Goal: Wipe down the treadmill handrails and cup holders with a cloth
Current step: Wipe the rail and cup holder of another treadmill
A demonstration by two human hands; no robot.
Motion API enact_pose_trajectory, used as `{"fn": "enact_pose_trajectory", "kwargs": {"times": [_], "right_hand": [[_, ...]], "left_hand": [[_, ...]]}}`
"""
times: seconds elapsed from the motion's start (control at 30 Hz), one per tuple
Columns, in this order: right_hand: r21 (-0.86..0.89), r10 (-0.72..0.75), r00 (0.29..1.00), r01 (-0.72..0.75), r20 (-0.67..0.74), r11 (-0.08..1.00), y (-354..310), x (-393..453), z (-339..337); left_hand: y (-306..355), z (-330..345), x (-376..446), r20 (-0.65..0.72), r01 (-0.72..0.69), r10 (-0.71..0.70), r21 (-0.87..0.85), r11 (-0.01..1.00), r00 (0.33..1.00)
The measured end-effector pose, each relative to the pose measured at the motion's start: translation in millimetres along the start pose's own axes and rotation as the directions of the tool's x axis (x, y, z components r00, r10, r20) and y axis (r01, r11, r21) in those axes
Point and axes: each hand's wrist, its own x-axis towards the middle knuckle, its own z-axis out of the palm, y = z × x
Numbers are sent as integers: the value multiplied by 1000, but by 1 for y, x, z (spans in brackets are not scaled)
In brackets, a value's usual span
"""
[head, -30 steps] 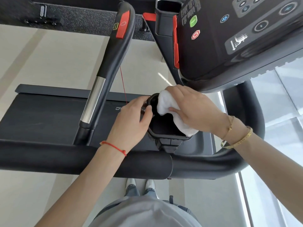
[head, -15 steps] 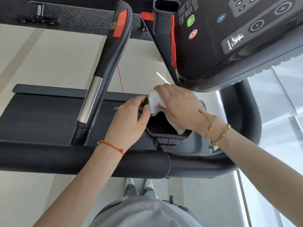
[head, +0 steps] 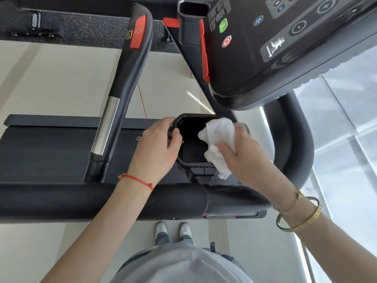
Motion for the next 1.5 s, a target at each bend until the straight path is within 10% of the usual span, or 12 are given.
{"fn": "enact_pose_trajectory", "kwargs": {"times": [0.63,1.0,1.3,1.5], "right_hand": [[156,73,988,-94,134,983,-10,28,-15],[344,-163,987,148,15,927,34,-32,-23],[-339,-544,797,604,261,722,-8,-39,-11],[-511,-574,785,601,233,615,-40,-18,4]], "left_hand": [[6,-1,0,0,11,-11,42,999,1000],[6,-4,0,20,27,-28,44,999,999],[6,-6,-2,17,21,-20,-26,999,1000],[5,-9,-1,12,41,-40,-66,997,999]]}}
